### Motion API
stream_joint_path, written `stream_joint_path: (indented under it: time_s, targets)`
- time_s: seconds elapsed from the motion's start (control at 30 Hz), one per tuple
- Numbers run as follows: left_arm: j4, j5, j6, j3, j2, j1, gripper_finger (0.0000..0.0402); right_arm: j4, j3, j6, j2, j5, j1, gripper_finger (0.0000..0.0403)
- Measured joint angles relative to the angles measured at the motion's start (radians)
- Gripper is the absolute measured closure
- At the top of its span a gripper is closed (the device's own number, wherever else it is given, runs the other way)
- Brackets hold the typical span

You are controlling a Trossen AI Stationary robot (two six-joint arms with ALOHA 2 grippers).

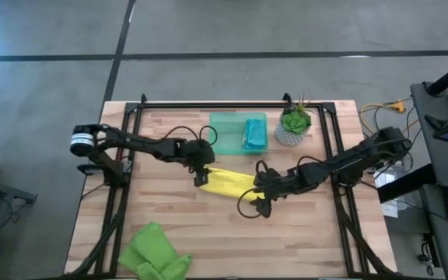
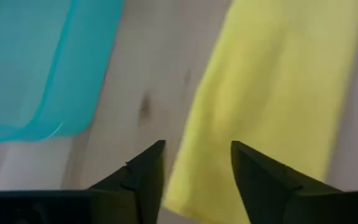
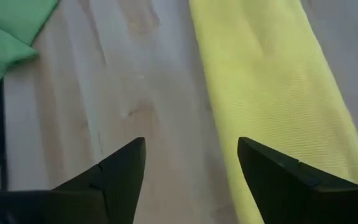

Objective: Fold microfiber towels
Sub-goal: Fold the yellow microfiber cloth

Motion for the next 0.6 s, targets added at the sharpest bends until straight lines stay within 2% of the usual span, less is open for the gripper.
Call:
stream_joint_path:
  time_s: [0.2, 0.33, 0.47, 0.6]
  targets:
    - [-0.008, -0.035, -0.001, 0.006, 0.068, 0.011, 0.0332, -0.01, 0.0, 0.037, 0.0, 0.003, 0.029, 0.0157]
    - [-0.08, -0.024, -0.055, 0.005, 0.08, -0.006, 0.0392, -0.012, 0.0, 0.044, 0.0, 0.002, 0.053, 0.0157]
    - [-0.135, 0.01, -0.151, 0.005, 0.074, -0.033, 0.0388, -0.019, 0.0, 0.048, -0.001, 0.003, 0.074, 0.0157]
    - [-0.147, 0.098, -0.283, 0.004, 0.07, -0.097, 0.0387, -0.018, 0.0, 0.027, -0.001, 0.002, 0.09, 0.0159]
